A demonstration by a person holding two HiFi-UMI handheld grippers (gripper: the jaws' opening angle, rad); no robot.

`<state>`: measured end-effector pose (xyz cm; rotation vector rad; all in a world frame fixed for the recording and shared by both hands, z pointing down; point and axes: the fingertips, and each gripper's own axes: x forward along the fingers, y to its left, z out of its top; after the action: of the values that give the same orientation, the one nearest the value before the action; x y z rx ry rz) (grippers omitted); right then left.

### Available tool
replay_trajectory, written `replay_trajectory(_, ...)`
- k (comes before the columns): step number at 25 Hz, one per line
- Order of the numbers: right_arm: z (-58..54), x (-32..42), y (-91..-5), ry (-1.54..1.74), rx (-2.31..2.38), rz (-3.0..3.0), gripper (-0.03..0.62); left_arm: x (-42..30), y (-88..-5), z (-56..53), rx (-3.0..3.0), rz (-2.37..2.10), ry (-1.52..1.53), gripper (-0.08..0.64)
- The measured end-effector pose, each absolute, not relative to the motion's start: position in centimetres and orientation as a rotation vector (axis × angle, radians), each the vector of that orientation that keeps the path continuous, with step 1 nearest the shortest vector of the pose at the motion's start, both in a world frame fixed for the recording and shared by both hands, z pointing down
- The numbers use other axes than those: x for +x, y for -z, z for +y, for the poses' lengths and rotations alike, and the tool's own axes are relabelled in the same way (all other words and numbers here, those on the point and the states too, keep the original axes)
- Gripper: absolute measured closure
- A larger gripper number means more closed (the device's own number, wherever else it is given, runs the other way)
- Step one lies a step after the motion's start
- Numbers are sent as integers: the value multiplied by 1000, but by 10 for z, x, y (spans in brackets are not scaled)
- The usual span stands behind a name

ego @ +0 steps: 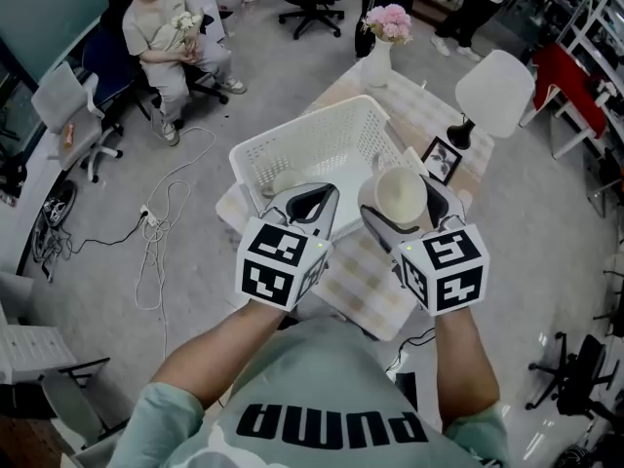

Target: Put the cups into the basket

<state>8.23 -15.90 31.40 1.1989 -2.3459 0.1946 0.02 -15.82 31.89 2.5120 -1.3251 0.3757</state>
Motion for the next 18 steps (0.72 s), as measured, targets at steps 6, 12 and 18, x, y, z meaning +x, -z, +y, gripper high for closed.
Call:
replay_trajectory(6, -201, 62, -320, -207, 1179, -2323, 193, -15, -328, -189, 2470, -1339, -384, 555)
replay_trajectory(12, -234, 47, -337, -203, 1144, -2286, 193, -23, -333, -216, 2446, -1341, -382, 555)
replay_trajectory(18, -261, 36, -355, -236, 1076, -2293, 193, -27, -349, -235, 2408, -1337, -410, 555)
